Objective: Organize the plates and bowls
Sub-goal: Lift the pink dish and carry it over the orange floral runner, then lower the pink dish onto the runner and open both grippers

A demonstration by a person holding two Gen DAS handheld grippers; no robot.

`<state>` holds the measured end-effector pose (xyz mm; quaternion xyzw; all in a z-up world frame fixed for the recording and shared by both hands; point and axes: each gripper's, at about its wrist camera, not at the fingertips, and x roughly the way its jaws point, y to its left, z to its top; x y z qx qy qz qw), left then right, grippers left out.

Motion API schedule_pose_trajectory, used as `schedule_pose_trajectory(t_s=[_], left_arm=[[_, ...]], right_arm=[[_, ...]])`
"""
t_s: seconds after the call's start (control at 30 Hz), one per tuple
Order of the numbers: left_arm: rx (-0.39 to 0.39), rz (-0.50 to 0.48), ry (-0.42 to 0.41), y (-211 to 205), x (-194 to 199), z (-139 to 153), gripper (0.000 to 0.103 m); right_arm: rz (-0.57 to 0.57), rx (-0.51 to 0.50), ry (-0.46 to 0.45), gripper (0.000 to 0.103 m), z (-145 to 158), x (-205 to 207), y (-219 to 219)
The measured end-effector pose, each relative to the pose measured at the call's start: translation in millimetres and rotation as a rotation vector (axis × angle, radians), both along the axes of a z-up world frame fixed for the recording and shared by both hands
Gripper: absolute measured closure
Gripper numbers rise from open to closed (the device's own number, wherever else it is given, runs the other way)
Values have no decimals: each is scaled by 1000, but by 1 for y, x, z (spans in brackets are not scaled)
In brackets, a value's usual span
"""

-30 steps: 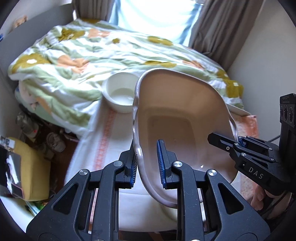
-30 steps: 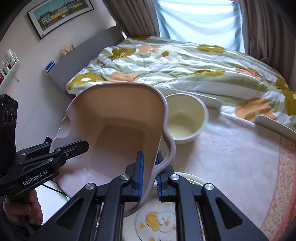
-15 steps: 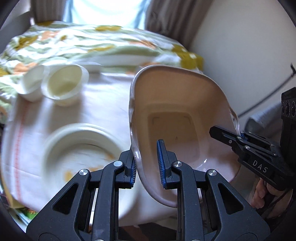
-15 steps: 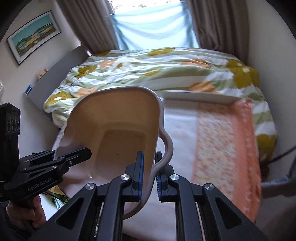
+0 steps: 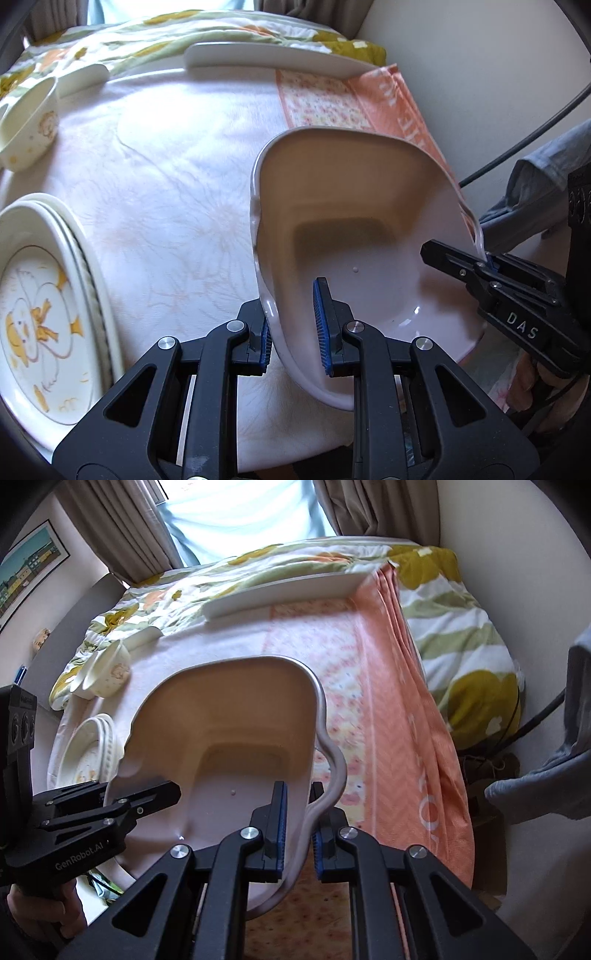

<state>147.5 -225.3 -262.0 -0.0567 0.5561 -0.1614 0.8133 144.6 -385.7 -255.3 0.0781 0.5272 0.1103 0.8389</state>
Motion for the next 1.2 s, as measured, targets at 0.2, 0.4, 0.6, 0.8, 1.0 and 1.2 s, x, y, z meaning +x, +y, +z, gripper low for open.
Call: schedule_pose_trajectory(t_s=[0.2,0.4,0.6,0.8,1.0,1.2], left_arm=[[16,3,4,-1,2,-6,86],[39,12,-14,-3,5,-1,85],[9,25,37,0,16,-4,68],[12,42,-11,2,15,4,9],[18,48,-27,7,14,18,9],[33,69,-101,25,1,65,9]], right_arm=[[28,12,-2,92,-8,-4,-3],[41,16,15,92,-14,-8,-2],[86,-11,-1,89,-12,-11,-1],[163,-26,-60,12,-6,-23,6],[199,-85,-105,1,1,-34,12],[196,-96,-142,1,27,-42,10]])
